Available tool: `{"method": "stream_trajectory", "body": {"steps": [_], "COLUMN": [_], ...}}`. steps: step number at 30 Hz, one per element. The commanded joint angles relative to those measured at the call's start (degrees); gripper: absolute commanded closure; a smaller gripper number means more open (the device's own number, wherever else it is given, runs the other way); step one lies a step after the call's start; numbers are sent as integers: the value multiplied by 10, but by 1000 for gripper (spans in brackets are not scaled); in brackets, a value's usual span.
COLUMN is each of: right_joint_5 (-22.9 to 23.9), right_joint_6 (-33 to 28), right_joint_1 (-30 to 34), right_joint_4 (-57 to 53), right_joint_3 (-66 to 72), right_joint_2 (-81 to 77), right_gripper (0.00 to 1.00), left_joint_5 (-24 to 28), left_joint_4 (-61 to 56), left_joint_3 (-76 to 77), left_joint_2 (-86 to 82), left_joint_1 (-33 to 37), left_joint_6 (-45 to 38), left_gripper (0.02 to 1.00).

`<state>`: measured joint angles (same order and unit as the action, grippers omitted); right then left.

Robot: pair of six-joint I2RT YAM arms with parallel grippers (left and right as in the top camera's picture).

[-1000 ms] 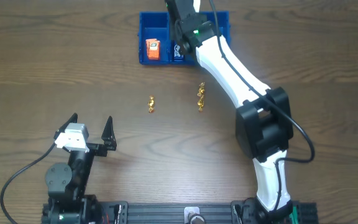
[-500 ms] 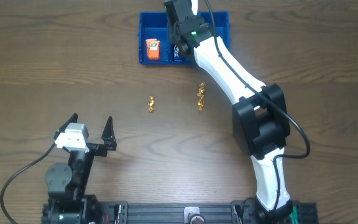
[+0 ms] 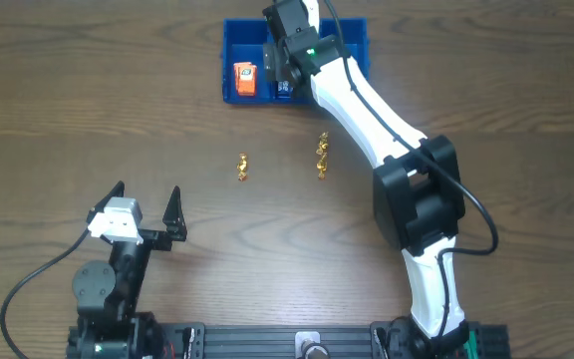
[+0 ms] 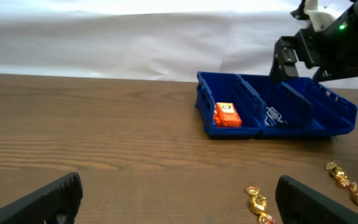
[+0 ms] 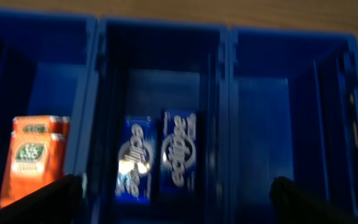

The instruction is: Sort Candies Into Trays

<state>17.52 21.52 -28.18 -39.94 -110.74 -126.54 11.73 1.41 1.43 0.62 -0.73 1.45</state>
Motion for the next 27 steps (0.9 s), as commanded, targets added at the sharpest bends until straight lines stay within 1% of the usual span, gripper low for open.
{"method": "stream_trajectory", "body": {"steps": [1, 4, 6, 7, 11, 14, 17, 22, 27], "right_joint_5": [-25, -36, -63, -73, -79, -93, -93, -93, -99], "right_joint_6": [17, 57, 76, 82, 118, 142, 146, 177, 177], "right_joint_1": [-43, -80, -101, -109, -137, -154, -168, -177, -177], "right_joint_4": [-66, -122, -155, -158, -158, -161, -161, -149, -127], "right_joint_3": [-34, -34, -25, -16, 26, 45, 47, 47, 47], "right_joint_2": [66, 72, 68, 66, 48, 21, -9, -61, -92], "right_gripper": [1, 1, 1, 3, 1, 1, 1, 1, 1], "left_joint_5": [10, 10, 10, 10, 10, 10, 10, 10, 10], "left_joint_4": [18, 18, 18, 18, 18, 18, 18, 18, 18], "left_joint_3": [-12, -12, -12, -12, -12, -12, -12, -12, -12], "left_joint_2": [-3, -3, -3, -3, -3, -3, -3, -3, -3], "left_joint_1": [3, 3, 3, 3, 3, 3, 3, 3, 3], "left_joint_6": [-2, -2, -2, -2, -2, -2, -2, -2, -2], "left_gripper": [20, 20, 20, 23, 20, 20, 20, 20, 20]}}
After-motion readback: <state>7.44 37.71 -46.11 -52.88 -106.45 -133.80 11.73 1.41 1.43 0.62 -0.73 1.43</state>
